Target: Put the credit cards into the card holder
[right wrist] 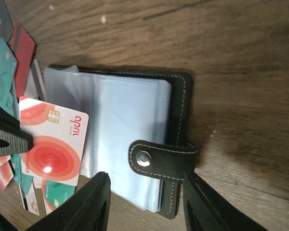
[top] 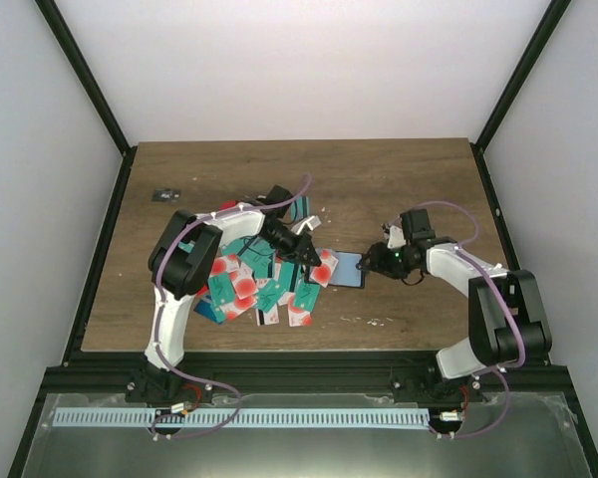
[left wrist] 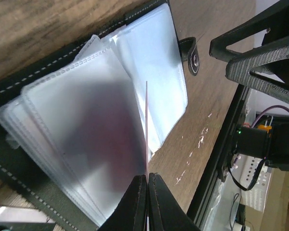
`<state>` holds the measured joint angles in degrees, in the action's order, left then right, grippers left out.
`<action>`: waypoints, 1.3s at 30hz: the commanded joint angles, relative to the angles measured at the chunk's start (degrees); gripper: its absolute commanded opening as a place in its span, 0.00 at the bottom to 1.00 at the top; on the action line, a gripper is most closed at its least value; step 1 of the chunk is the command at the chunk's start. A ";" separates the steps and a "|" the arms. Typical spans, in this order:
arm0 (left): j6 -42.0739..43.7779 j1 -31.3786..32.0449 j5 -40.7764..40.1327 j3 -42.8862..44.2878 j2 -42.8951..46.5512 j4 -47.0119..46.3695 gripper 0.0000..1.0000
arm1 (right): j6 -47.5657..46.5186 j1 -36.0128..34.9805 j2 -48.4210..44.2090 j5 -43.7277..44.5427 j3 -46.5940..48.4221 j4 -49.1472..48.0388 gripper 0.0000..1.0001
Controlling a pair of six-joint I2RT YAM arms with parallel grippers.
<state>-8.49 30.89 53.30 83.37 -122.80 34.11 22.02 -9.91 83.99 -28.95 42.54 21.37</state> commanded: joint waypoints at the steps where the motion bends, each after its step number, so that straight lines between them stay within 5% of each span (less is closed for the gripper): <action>1: 1.14 1.06 -0.25 2.46 -1.91 1.68 0.04 | 1.14 0.33 1.36 0.77 -0.63 -0.62 0.43; 39: -2.11 2.31 -3.23 5.55 -6.68 0.98 0.04 | -1.73 0.38 7.33 -1.90 -0.70 -1.59 0.34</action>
<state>-10.31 32.51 52.60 87.77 -127.55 35.24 21.50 -9.87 90.11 -31.68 40.86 18.79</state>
